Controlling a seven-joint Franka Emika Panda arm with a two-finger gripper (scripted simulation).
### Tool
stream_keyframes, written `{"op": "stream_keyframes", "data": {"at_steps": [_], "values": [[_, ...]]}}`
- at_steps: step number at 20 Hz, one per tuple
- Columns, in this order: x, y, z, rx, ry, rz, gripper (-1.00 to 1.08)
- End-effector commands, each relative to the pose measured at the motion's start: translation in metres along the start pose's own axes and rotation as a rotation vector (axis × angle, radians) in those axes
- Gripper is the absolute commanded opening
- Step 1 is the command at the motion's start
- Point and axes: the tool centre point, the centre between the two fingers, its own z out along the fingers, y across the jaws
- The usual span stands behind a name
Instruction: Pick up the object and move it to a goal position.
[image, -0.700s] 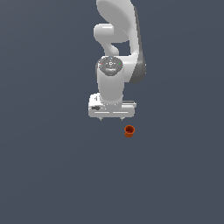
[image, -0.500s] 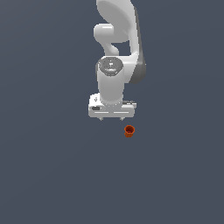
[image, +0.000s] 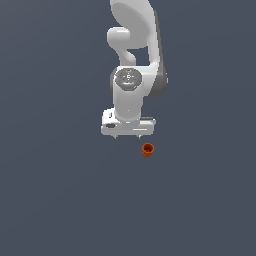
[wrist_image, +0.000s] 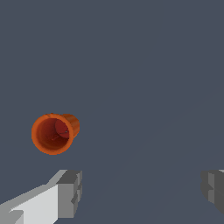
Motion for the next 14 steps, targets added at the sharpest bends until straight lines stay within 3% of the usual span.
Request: {"op": "stream_keyframes", "data": {"at_steps": [1, 7, 14], "values": [[0.001, -0.002, 0.001, 0.0, 0.002, 0.002, 1.0], [0.005, -0.021, 0.012, 0.001, 0.016, 0.024, 1.0], [0.012, -0.064, 0.036, 0.007, 0.048, 0.074, 1.0]]}}
